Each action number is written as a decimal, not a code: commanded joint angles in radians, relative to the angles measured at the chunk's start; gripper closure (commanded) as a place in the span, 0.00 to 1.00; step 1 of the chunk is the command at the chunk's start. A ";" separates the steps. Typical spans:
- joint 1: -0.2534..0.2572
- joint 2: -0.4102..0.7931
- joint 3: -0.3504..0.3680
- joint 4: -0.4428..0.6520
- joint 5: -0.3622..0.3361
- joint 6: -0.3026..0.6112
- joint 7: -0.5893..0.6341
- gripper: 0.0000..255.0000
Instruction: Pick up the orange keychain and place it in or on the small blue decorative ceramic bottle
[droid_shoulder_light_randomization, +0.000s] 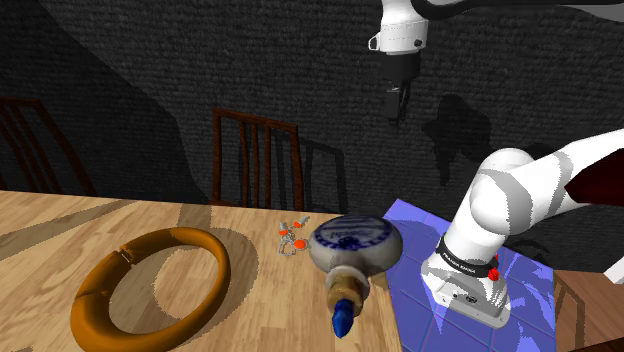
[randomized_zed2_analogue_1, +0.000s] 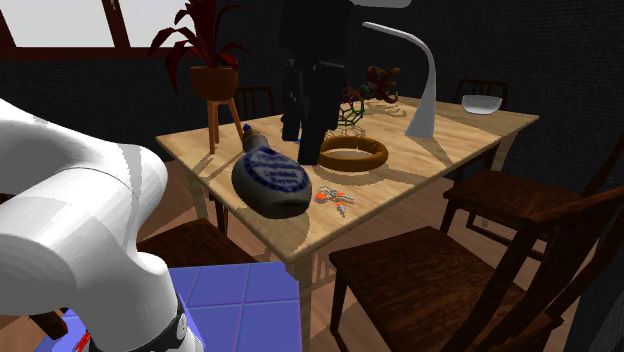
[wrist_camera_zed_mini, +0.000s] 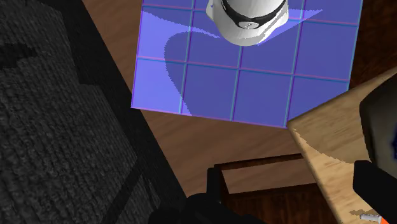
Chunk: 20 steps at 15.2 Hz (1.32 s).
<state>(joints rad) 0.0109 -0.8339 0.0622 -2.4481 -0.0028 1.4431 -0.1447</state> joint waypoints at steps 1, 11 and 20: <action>0.000 0.000 0.000 0.000 0.000 0.000 0.000 0.00; 0.102 0.073 0.179 -0.142 0.162 0.291 0.132 0.00; 0.170 0.274 0.364 -0.160 0.257 0.590 0.249 0.00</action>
<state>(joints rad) 0.1762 -0.5905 0.4046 -2.6141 0.2480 1.9970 0.0902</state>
